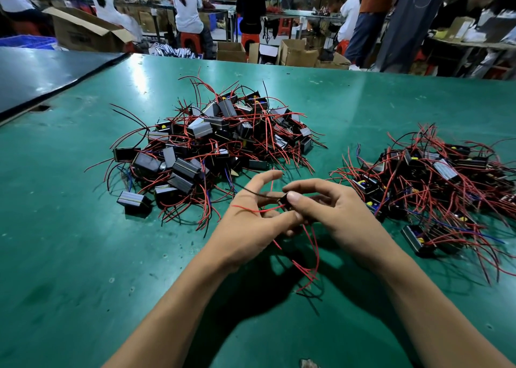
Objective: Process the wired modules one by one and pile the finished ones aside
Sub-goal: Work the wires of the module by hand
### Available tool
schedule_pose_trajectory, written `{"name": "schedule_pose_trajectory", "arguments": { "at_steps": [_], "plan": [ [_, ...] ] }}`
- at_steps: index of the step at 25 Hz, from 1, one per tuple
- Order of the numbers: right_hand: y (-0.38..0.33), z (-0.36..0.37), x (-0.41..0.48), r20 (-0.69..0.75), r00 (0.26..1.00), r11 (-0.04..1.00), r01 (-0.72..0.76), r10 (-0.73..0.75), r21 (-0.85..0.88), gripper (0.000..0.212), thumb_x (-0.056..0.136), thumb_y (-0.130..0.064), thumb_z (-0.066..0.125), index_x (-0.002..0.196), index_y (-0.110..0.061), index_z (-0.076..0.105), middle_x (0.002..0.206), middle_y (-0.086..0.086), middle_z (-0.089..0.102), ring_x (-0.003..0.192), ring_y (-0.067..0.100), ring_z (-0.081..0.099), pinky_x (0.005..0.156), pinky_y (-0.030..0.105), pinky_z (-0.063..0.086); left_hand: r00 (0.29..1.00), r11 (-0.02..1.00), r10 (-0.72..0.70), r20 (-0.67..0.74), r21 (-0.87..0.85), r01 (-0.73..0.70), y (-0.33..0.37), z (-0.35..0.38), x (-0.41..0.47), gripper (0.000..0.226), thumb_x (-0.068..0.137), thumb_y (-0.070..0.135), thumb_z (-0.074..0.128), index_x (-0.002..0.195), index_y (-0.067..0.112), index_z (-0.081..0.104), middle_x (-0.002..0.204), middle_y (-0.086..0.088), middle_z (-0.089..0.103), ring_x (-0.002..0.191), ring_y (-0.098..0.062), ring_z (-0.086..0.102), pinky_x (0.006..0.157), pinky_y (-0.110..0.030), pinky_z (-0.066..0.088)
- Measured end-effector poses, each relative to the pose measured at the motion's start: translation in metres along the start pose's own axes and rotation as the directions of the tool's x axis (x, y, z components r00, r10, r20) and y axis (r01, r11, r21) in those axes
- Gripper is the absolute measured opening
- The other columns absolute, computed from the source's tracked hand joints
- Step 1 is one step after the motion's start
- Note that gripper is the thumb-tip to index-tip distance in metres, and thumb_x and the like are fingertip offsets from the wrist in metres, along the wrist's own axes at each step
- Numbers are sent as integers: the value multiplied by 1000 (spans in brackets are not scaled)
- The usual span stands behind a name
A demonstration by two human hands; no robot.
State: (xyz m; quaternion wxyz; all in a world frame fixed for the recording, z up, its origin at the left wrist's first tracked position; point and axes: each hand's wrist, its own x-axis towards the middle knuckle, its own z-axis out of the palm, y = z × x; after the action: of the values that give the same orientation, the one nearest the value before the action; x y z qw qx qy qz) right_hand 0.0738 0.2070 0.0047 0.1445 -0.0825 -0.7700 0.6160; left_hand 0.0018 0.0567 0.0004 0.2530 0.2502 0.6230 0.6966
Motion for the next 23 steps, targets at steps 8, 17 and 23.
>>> {"name": "schedule_pose_trajectory", "arguments": {
  "at_steps": [8, 17, 23],
  "plan": [
    [12, -14, 5, -227, 961, 978, -185, 160, -94, 12, 94, -20, 68, 89, -15, 77, 73, -7, 73, 62, 4, 63, 63, 21, 54, 889, 897, 274, -368, 432, -98, -4, -20, 9, 19, 87, 11, 71, 103, 21, 68, 86, 3, 70, 69, -17, 66, 68, -32, 58],
    [16, -17, 4, -155, 978, 717, -206, 137, -666, 13, 92, -28, 69, 101, -24, 77, 92, -5, 74, 88, 11, 66, 74, 17, 39, 839, 694, 420, -345, 718, -53, -23, -20, 12, 10, 83, 27, 72, 79, 21, 65, 58, 10, 61, 56, -7, 57, 61, -32, 50],
    [9, -21, 2, -130, 983, 725, -183, 129, -665, 23, 94, -12, 63, 111, -24, 75, 102, -8, 73, 92, 5, 60, 79, 10, 35, 949, 691, 252, -188, 721, -41, -22, -17, 9, 27, 79, 26, 79, 101, 23, 62, 89, 11, 70, 76, -9, 64, 75, -25, 50]
  ]
}}
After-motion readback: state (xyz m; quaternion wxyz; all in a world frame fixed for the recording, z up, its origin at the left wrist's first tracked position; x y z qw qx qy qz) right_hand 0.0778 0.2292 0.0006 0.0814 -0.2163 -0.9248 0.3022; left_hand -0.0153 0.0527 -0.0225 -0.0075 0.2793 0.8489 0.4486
